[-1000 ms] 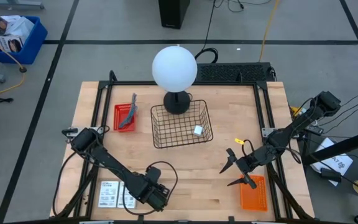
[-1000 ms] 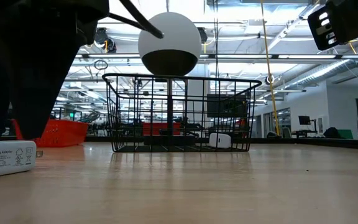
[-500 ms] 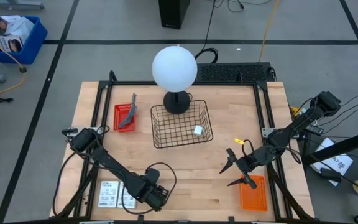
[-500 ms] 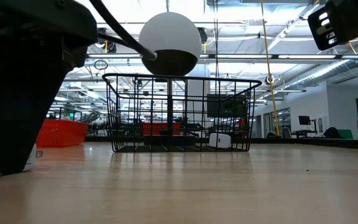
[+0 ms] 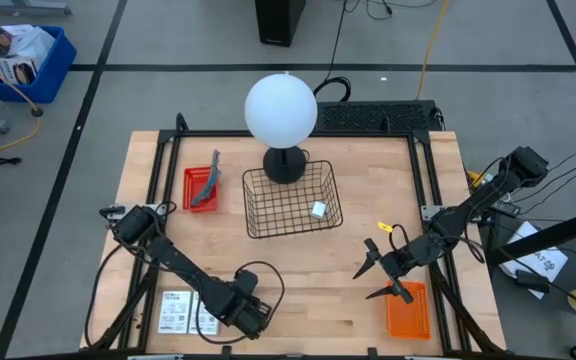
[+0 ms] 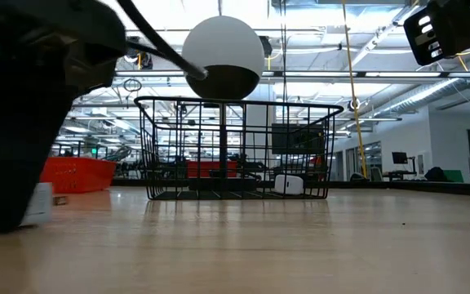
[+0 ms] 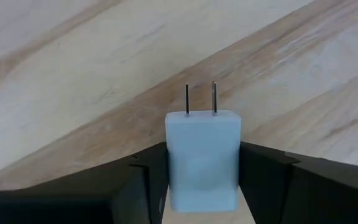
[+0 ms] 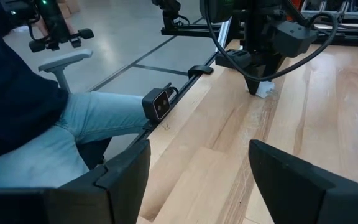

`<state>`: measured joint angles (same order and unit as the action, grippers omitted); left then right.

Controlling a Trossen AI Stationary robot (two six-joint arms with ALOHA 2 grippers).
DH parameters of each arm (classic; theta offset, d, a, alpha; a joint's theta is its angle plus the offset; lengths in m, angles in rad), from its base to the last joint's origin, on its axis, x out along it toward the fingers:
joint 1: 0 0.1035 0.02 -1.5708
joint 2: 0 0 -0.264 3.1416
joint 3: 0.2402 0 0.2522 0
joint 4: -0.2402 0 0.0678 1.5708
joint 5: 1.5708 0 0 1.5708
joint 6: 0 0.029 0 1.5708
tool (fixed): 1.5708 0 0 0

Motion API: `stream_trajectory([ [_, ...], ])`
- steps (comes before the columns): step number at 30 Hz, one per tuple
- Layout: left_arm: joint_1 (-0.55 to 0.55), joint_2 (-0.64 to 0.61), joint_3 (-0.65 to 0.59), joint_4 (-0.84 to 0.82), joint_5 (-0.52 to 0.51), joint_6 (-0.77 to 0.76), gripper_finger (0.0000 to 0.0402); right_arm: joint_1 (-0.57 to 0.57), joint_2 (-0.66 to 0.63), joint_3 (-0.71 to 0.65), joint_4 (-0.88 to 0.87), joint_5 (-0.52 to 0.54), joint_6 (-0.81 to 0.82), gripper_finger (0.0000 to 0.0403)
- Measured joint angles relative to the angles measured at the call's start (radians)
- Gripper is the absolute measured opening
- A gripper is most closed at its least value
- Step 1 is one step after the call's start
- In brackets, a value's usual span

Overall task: Pick and place items into bin
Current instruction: Put the white charger adapter into the wire basket

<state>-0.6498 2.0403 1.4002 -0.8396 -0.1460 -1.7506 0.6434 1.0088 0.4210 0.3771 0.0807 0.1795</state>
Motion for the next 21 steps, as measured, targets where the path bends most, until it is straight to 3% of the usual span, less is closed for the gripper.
stream_trajectory([
  [9, 0.001, -0.027, 0.001, 0.023, -0.094, 0.048, 0.0179, 0.000, 0.000, 0.000, 0.000, 0.001, 0.014, 0.0265],
  [13, 0.005, -0.076, 0.002, 0.030, -0.163, 0.082, 0.0156, 0.000, 0.001, 0.000, 0.004, 0.001, 0.015, 0.0265],
  [21, 0.030, -0.239, 0.002, -0.010, -0.300, 0.149, 0.0156, 0.000, 0.001, 0.000, 0.008, 0.002, 0.015, 0.0265],
])
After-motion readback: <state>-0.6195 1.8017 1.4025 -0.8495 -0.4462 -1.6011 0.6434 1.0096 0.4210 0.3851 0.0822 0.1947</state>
